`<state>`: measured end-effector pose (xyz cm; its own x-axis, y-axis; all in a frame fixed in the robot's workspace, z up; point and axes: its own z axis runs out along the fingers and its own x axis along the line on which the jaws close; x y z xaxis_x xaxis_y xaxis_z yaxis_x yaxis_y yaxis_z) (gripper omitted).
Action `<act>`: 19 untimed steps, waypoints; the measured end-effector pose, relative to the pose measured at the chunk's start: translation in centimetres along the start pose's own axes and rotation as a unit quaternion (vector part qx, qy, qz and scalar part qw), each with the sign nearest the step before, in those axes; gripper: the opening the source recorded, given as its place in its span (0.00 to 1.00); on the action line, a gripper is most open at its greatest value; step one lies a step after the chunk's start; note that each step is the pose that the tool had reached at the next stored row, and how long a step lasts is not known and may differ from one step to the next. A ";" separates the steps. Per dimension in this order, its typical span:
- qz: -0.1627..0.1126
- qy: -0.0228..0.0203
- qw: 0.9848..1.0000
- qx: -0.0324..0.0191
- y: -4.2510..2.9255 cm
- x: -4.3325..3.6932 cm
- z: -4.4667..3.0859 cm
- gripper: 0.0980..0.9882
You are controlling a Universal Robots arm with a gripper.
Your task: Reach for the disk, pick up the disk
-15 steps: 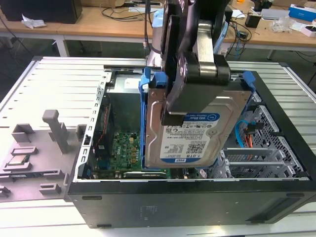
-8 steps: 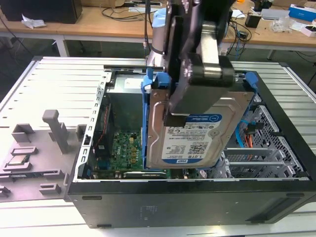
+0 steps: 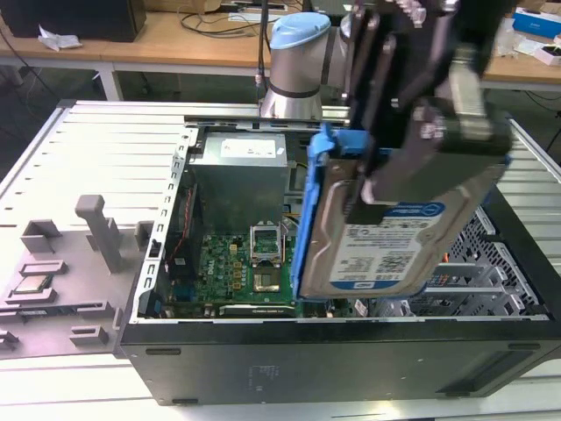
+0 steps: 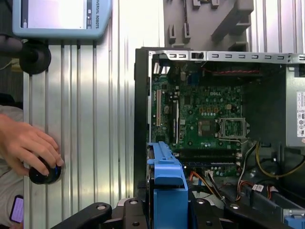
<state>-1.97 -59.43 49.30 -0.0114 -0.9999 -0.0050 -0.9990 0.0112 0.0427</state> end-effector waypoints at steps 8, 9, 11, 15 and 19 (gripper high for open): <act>0.000 0.000 1.000 0.000 -3.76 -0.53 -0.15 0.30; 0.000 0.000 1.000 0.000 -4.14 -0.63 -0.16 0.30; 0.000 0.000 1.000 0.000 -4.98 -0.85 -0.20 0.30; 0.000 0.000 1.000 0.000 -6.34 -1.21 -0.25 0.30; 0.000 0.000 1.000 0.000 -7.49 -1.57 -0.28 0.30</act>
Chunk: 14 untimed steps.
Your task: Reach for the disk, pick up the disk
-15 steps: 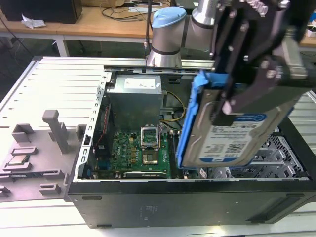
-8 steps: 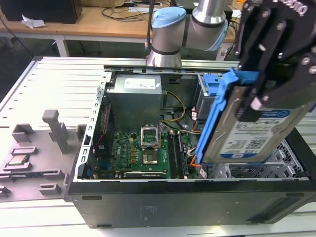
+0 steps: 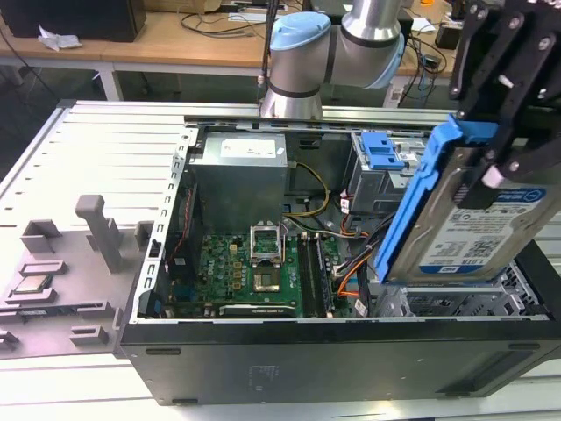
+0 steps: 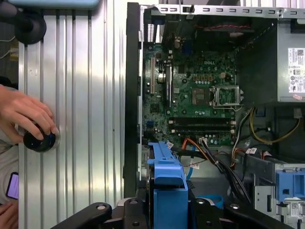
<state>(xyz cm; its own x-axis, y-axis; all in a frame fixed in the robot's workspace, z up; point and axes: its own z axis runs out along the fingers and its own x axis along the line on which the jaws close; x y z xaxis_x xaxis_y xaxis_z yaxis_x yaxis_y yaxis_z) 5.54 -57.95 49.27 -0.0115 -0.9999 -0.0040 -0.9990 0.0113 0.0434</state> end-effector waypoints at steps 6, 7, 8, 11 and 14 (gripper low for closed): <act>0.000 0.000 1.000 0.000 -2.26 -0.63 -0.05 0.30; 0.000 0.000 1.000 0.000 -2.53 -0.67 -0.05 0.30; 0.000 0.000 1.000 0.000 -2.63 -0.68 -0.05 0.30; 0.000 0.000 1.000 0.000 -2.84 -0.68 0.00 0.30; 0.000 0.000 1.000 0.000 -3.04 -0.68 0.12 0.30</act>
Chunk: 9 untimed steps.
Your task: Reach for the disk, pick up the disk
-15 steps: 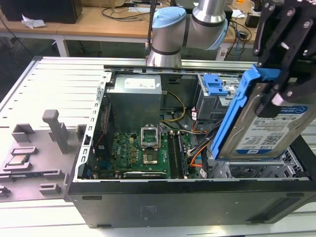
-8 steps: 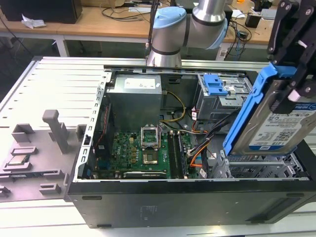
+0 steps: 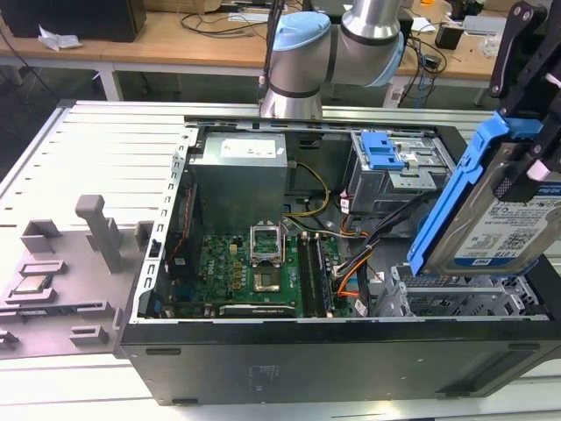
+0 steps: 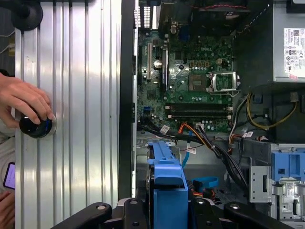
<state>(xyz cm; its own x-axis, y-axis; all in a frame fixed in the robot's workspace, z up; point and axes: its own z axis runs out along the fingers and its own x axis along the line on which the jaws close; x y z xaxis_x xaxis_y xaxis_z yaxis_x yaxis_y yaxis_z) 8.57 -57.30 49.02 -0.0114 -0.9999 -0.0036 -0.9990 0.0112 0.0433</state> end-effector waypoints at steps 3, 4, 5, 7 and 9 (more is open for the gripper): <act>0.000 0.000 1.000 0.000 -0.24 -0.02 0.28 0.30; 0.000 0.000 1.000 0.000 -0.33 -0.03 0.39 0.30; 0.000 0.000 1.000 0.000 -0.41 -0.05 0.46 0.30; 0.000 0.000 1.000 0.000 -0.69 -0.15 0.68 0.30; 0.000 0.000 1.000 0.000 -0.97 -0.33 0.81 0.30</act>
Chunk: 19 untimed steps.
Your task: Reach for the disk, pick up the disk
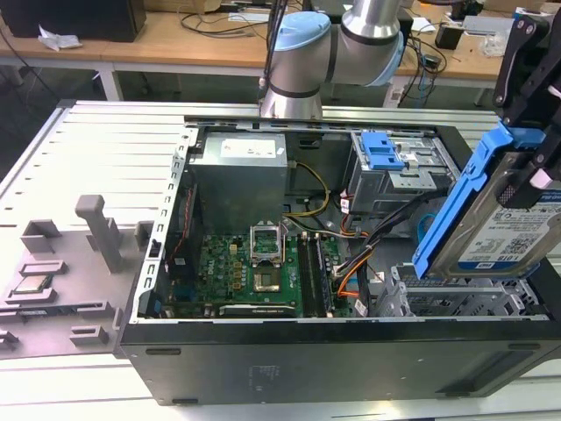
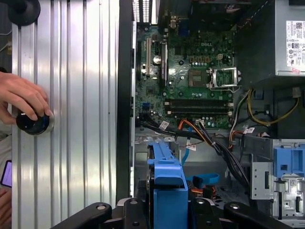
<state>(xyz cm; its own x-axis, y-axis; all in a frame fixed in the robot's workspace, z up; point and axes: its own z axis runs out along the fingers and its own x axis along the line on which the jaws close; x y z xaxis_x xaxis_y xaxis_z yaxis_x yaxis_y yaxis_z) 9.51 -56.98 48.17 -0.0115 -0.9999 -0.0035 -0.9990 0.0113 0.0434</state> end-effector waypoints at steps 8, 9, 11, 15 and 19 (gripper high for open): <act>0.000 0.000 1.000 0.000 -0.37 -0.81 1.36 0.30; 0.000 0.000 1.000 0.000 -0.38 -0.89 1.48 0.30; 0.000 0.000 1.000 0.000 -0.38 -1.03 1.68 0.30; 0.000 0.000 1.000 0.000 -0.39 -1.21 2.09 0.30; 0.000 0.000 1.000 0.000 -0.42 -1.32 2.66 0.30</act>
<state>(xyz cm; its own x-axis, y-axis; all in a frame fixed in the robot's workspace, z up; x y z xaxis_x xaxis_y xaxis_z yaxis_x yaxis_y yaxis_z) 9.83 -55.65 45.50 -0.0114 -0.9999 -0.0036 -0.9990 0.0112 0.0434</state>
